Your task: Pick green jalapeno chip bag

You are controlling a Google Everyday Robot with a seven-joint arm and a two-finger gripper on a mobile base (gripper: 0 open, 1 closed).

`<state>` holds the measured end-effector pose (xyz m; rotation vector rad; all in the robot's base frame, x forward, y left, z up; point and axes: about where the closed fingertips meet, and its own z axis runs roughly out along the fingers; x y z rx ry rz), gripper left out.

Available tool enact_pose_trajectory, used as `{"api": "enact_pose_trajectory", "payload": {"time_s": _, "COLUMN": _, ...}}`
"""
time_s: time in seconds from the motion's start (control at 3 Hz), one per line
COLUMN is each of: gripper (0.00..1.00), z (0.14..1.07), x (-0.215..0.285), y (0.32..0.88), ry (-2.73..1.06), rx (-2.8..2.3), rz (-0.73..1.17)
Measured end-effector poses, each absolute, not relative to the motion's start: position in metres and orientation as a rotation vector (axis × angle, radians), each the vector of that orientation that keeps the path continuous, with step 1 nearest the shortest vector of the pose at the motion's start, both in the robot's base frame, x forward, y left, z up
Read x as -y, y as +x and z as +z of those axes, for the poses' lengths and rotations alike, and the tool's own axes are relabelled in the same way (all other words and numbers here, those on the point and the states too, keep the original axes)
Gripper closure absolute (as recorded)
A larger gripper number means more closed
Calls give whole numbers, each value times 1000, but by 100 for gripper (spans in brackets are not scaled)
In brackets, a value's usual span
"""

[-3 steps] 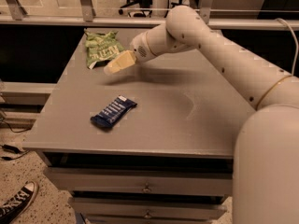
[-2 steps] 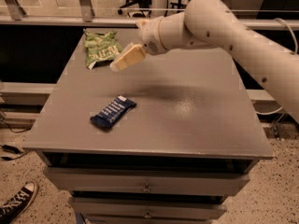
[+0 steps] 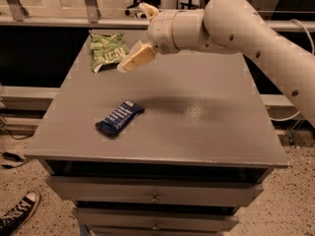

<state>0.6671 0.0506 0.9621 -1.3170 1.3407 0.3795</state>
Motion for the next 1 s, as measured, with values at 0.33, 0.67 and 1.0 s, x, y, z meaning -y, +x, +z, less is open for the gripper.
{"api": "enact_pose_trajectory", "payload": {"time_s": 0.33, "gripper": 0, "z": 954, "x": -58, "y": 670, "ry": -1315, "rx": -1383, "rz": 388}}
{"api": "enact_pose_trajectory", "payload": {"time_s": 0.67, "gripper": 0, "z": 940, "x": -68, "y": 686, "ry": -1300, "rx": -1441, "rz": 374}}
{"api": "enact_pose_trajectory", "payload": {"time_s": 1.0, "gripper": 0, "z": 922, "x": -80, "y": 715, "ry": -1251, "rx": -1500, "rz": 364}}
